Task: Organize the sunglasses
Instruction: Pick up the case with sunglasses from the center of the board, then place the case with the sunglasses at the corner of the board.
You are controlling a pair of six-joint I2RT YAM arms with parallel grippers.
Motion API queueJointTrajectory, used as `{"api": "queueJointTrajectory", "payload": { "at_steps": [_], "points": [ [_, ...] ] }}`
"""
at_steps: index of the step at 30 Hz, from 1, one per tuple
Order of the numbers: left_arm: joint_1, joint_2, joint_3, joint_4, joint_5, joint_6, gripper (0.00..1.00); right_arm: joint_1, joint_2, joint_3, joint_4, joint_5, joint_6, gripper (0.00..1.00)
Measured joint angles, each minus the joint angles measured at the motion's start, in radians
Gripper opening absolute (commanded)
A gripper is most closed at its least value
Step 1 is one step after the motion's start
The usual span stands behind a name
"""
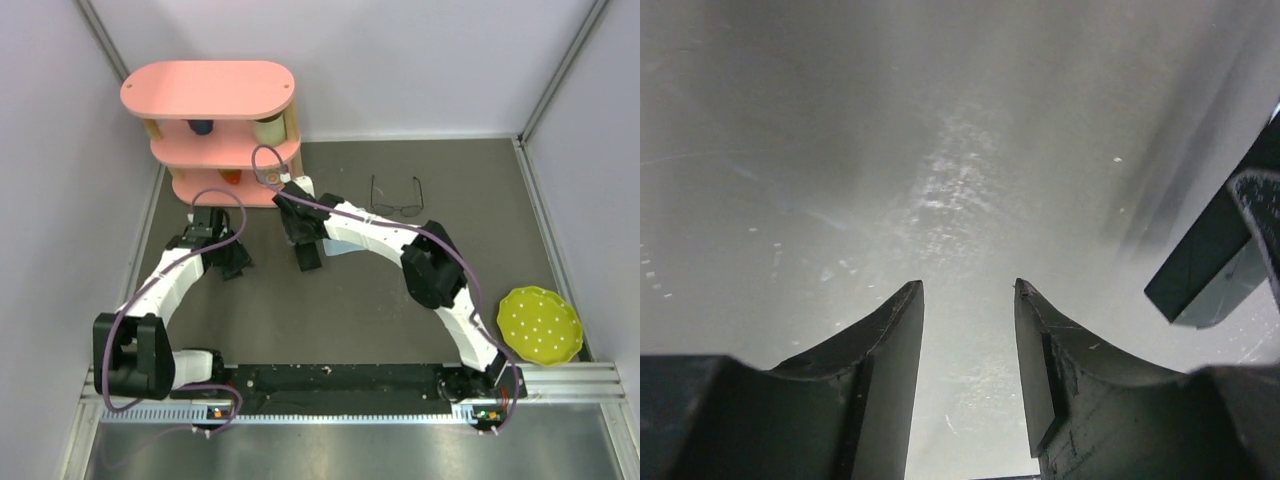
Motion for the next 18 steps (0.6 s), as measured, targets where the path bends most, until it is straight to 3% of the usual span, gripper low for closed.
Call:
{"api": "queueJointTrajectory", "payload": {
  "at_steps": [7,16,18],
  "points": [
    [0.091,-0.053,0.000,-0.060,-0.010,0.046,0.47,-0.013,0.183,0.170,0.021,-0.077,0.068,0.00],
    [0.151,-0.074,0.002,-0.081,-0.006,0.080,0.47,-0.005,0.281,0.311,0.030,-0.111,0.167,0.00],
    [0.155,-0.074,0.002,-0.081,-0.002,0.084,0.47,-0.004,0.296,0.331,0.037,-0.119,0.192,0.11]
  ]
}}
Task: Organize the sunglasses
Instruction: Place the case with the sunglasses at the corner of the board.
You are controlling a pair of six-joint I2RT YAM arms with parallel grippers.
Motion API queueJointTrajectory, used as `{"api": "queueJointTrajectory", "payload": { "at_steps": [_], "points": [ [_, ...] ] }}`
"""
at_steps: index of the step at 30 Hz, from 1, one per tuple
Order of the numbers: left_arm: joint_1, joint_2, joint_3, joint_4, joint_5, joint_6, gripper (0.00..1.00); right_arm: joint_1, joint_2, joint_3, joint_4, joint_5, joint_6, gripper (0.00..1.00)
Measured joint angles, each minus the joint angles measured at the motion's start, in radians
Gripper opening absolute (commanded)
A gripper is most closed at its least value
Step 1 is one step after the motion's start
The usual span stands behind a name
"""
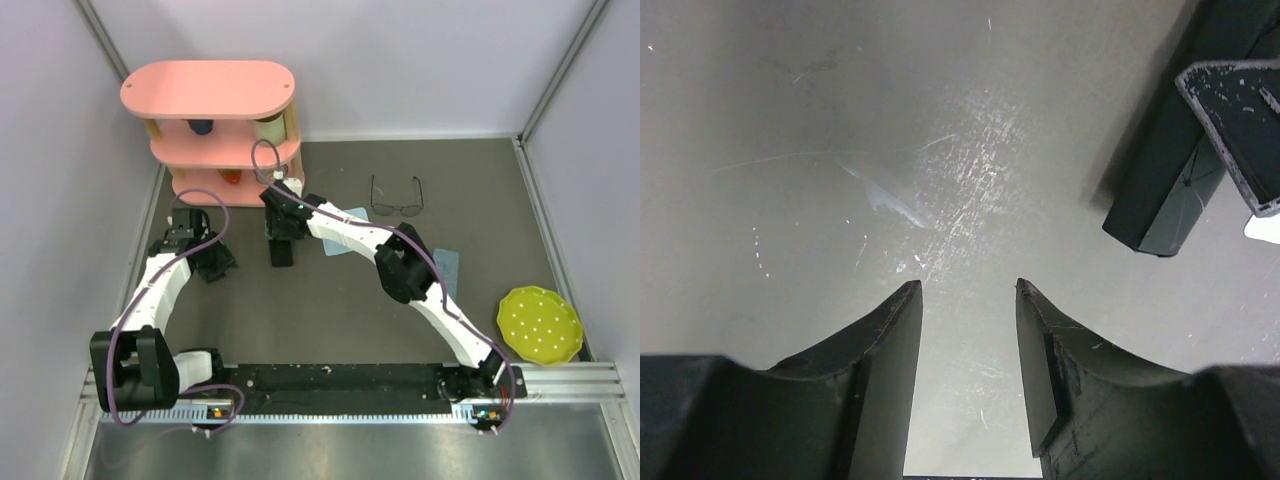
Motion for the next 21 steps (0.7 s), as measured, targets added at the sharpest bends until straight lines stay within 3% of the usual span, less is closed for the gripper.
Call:
{"api": "queueJointTrajectory", "payload": {
  "at_steps": [1,2,5,10,11,16,21],
  "points": [
    [0.002,0.000,0.000,0.000,0.003,0.003,0.47,0.000,0.005,0.006,0.006,-0.007,0.016,0.17],
    [0.003,0.000,0.000,0.000,0.006,0.006,0.47,0.000,0.008,0.009,0.014,-0.015,0.032,0.32],
    [0.003,0.000,0.000,0.000,0.010,0.011,0.48,0.000,0.014,0.014,0.035,-0.045,0.074,0.55],
    [0.003,0.000,0.000,-0.001,0.010,0.016,0.48,0.000,0.015,0.013,0.050,-0.074,0.113,0.69],
    [0.003,0.000,0.000,0.000,0.010,0.016,0.48,-0.001,0.015,0.011,0.058,-0.076,0.113,0.79],
    [0.003,0.000,0.000,0.000,0.014,0.018,0.49,-0.007,0.002,-0.010,0.088,-0.089,0.097,0.88],
    [0.005,0.000,0.000,0.000,0.029,0.018,0.49,-0.014,-0.049,-0.045,0.090,-0.082,0.056,0.89]
  ]
}}
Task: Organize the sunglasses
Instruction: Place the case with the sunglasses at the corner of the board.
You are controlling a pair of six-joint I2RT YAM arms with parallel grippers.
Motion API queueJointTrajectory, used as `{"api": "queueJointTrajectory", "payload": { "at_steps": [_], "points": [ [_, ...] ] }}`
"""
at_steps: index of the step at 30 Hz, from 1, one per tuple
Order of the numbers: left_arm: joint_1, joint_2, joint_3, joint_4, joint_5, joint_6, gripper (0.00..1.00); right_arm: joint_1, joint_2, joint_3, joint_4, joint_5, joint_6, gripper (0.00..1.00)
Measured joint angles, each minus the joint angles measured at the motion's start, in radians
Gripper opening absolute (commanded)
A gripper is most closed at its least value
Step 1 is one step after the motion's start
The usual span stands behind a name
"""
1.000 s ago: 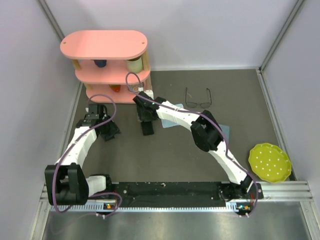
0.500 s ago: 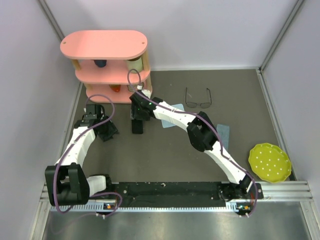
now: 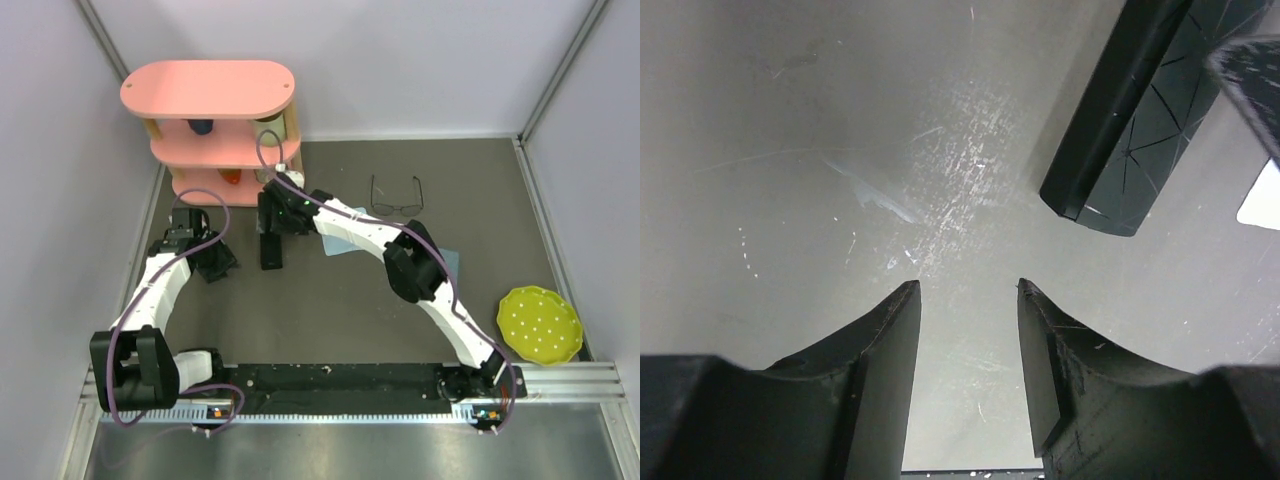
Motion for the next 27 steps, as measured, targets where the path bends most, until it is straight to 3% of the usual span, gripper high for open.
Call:
{"api": "queueJointTrajectory", "payload": {
  "at_steps": [4,9,14,18,27],
  "points": [
    [0.001,-0.003,0.000,0.008,0.046,0.007,0.45,-0.007,-0.134,-0.117,0.004,0.056,-0.052,0.81],
    [0.002,-0.019,-0.002,0.103,0.233,0.008,0.31,-0.039,-0.411,-0.360,0.020,0.148,-0.105,0.66],
    [-0.015,0.019,-0.010,0.278,0.382,-0.049,0.22,-0.119,-0.668,-0.618,0.018,0.238,-0.114,0.65],
    [-0.071,0.156,0.003,0.411,0.448,-0.100,0.20,-0.183,-0.805,-0.819,-0.017,0.304,-0.107,0.66],
    [-0.132,0.410,0.126,0.463,0.378,-0.141,0.16,-0.279,-0.975,-1.072,-0.104,0.362,-0.080,0.66]
  ]
}}
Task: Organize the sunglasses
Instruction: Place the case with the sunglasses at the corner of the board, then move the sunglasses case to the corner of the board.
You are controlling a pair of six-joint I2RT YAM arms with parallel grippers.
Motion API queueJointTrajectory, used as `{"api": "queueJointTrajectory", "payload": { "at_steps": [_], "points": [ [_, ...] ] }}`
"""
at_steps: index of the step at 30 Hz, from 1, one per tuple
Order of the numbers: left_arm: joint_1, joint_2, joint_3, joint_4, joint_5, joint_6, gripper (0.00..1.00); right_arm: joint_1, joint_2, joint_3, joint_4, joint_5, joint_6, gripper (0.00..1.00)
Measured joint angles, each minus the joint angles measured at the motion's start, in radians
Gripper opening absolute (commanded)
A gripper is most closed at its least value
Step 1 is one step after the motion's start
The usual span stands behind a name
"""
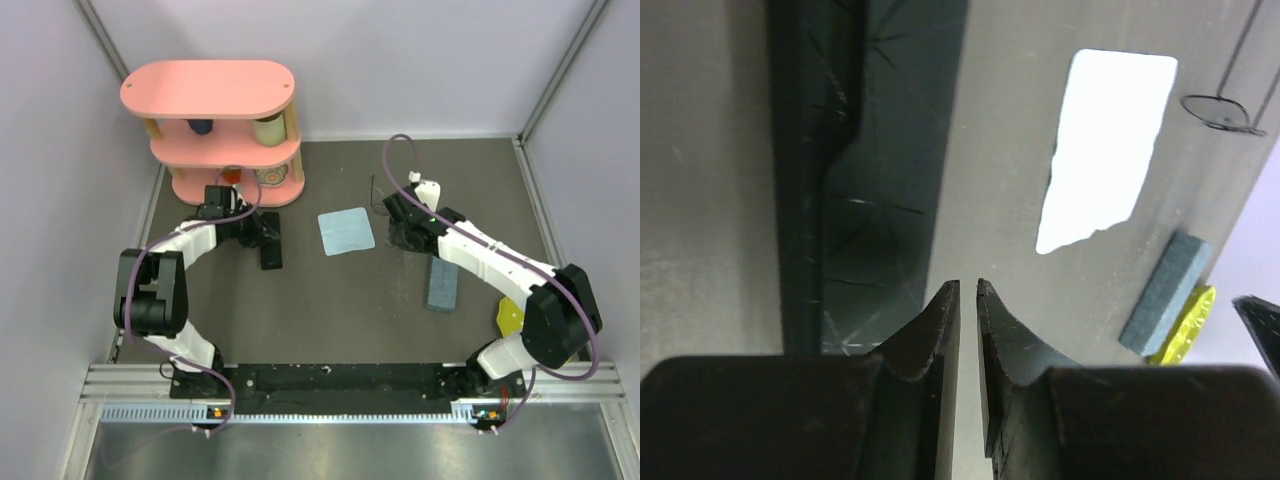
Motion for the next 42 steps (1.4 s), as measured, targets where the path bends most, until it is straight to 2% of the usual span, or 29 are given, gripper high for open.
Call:
{"api": "queueJointTrajectory", "payload": {
  "at_steps": [12,19,26,34,42],
  "points": [
    [-0.001,0.045,0.024,-0.081,-0.135,0.004,0.12,-0.024,-0.058,-0.024,-0.047,0.082,0.004,0.68],
    [-0.010,0.047,0.051,-0.134,-0.191,0.002,0.12,-0.025,-0.058,-0.024,-0.097,0.145,-0.002,0.82],
    [-0.016,0.047,0.060,-0.146,-0.210,0.002,0.22,-0.027,-0.047,-0.030,-0.137,0.159,-0.007,0.93],
    [-0.016,0.041,0.069,-0.145,-0.178,0.008,0.44,-0.053,0.082,-0.105,-0.152,0.127,0.019,0.99],
    [-0.014,0.004,0.084,-0.211,-0.156,0.031,0.50,-0.079,0.137,-0.142,-0.127,0.072,0.000,0.99]
  ]
}}
